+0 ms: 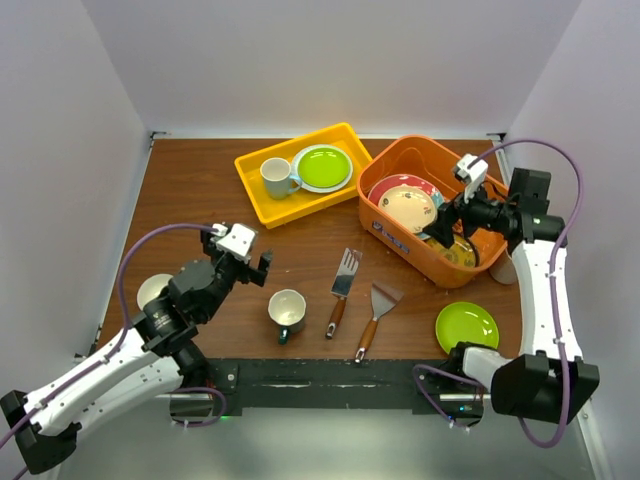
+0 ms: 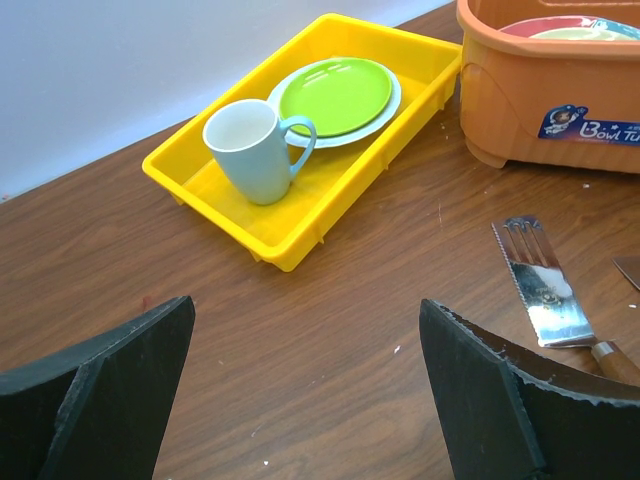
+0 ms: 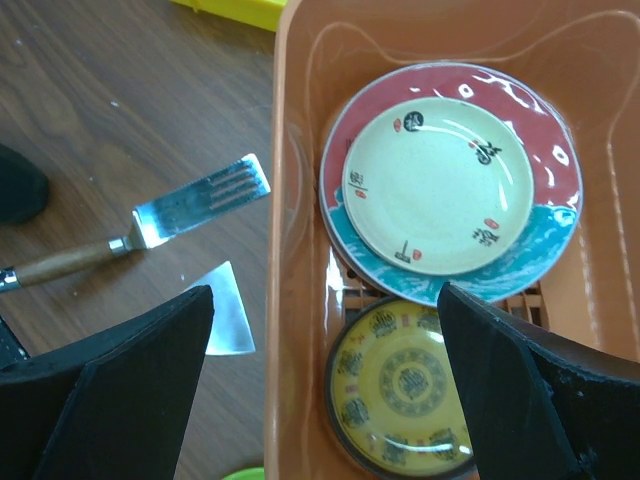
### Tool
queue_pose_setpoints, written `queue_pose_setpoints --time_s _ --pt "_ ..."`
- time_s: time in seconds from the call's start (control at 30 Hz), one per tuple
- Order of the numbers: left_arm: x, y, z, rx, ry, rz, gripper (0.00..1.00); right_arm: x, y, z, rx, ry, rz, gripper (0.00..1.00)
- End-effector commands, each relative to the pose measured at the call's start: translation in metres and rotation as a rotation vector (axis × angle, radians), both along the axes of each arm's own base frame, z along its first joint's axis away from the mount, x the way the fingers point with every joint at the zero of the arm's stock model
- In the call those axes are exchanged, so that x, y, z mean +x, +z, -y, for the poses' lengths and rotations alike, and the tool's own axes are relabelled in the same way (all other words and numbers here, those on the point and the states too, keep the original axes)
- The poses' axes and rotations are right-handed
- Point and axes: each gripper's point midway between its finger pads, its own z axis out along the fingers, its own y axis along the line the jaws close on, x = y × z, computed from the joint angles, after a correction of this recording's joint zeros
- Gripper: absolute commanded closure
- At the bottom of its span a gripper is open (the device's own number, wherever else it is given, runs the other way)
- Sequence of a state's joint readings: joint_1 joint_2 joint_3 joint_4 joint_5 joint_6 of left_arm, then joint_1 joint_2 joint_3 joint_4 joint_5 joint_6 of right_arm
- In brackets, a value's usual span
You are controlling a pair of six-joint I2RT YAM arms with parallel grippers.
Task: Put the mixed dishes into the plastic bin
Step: Pick up the plate from the corner of the board.
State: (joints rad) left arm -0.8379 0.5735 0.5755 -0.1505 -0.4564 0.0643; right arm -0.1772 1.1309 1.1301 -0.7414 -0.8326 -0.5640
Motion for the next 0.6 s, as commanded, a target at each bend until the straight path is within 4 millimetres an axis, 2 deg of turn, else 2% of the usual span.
queue_pose_setpoints --time_s 0.0,0.27,0.33,0.43,0.53,0.57 --pt "0.001 0.012 0.001 -0.040 -0.005 0.038 0.00 -0.029 0.002 0.011 -0.142 0.053 -0.033 0.01" --pt "0.000 0.012 0.003 -0.040 -0.014 0.035 0.00 -0.070 0.001 0.005 -0.281 0.302 0.031 0.01" --pt "0.000 0.011 0.002 -0.036 -0.013 0.033 0.00 -0.074 0.002 0.002 -0.286 0.357 0.036 0.01" --pt "0.001 0.010 0.002 -0.035 -0.007 0.031 0.00 -0.088 -0.002 -0.010 -0.272 0.479 0.022 0.01" --pt "0.002 0.009 0.001 -0.031 -0.001 0.029 0.00 -0.090 -0.011 -0.029 -0.320 0.596 0.024 0.01" --pt "0.002 0.009 0.000 -0.029 0.002 0.029 0.00 -0.099 -0.014 -0.051 -0.321 0.675 0.011 0.01"
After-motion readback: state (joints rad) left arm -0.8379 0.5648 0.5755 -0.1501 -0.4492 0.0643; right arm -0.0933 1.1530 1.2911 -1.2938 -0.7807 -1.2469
